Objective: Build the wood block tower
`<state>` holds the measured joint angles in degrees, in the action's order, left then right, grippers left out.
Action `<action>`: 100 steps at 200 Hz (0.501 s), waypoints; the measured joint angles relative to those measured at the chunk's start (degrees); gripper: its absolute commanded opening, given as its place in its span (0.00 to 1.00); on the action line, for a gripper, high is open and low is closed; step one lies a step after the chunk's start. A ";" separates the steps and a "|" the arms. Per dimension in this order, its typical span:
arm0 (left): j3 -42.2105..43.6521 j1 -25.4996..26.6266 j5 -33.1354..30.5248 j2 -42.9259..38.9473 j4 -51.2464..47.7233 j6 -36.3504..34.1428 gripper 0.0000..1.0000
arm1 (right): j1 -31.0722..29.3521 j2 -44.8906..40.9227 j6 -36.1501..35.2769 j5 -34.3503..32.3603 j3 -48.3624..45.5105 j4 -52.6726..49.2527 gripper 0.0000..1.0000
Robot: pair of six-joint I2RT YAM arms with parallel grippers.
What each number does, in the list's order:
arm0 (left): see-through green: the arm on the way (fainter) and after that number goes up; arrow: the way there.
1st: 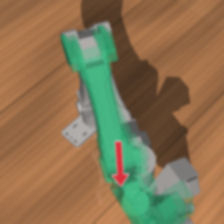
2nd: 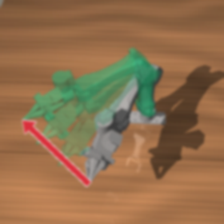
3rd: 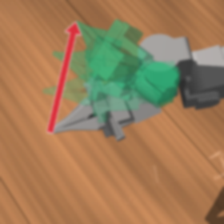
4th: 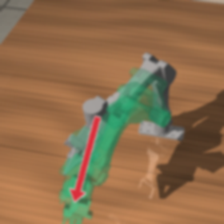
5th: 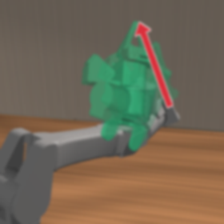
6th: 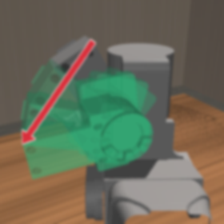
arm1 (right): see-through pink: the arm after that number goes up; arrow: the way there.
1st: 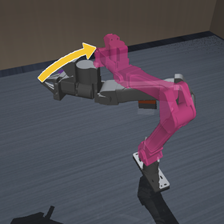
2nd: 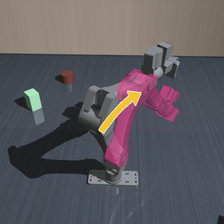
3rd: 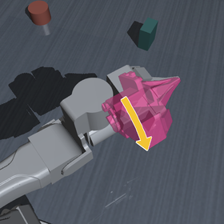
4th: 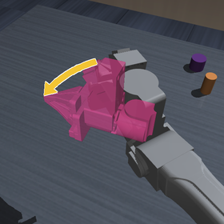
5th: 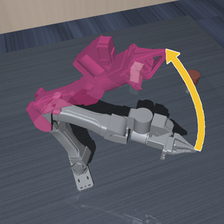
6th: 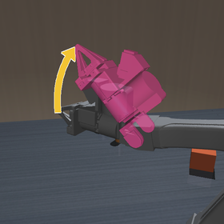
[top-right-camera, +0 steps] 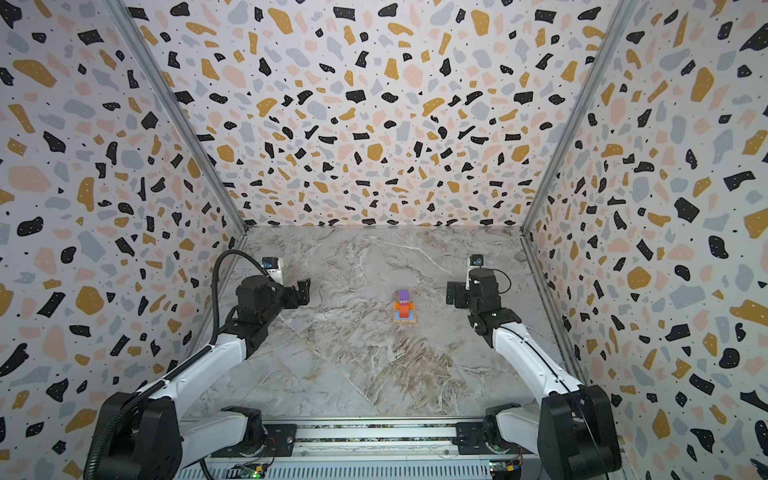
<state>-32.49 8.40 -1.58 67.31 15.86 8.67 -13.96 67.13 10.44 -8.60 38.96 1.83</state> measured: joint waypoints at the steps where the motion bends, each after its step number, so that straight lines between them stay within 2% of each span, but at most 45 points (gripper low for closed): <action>1: 0.35 -0.02 -0.37 0.00 0.59 -0.35 1.00 | 0.02 -0.13 -0.07 0.00 -0.31 0.37 1.00; 29: 7.72 -0.50 -5.44 1.97 11.82 -6.38 1.00 | 0.00 -3.54 -3.04 -0.46 -11.30 13.05 1.00; 57: 14.51 -0.92 -8.31 6.93 22.69 -9.27 0.99 | 0.52 -3.76 -5.57 -3.48 -18.43 23.06 1.00; 100: 20.94 -1.55 -11.02 9.66 37.33 -11.06 1.00 | 3.08 3.39 -6.93 -7.43 -23.26 39.01 1.00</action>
<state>-11.55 6.85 -12.60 76.97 53.19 -2.39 -10.87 70.52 3.51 -16.03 15.70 40.84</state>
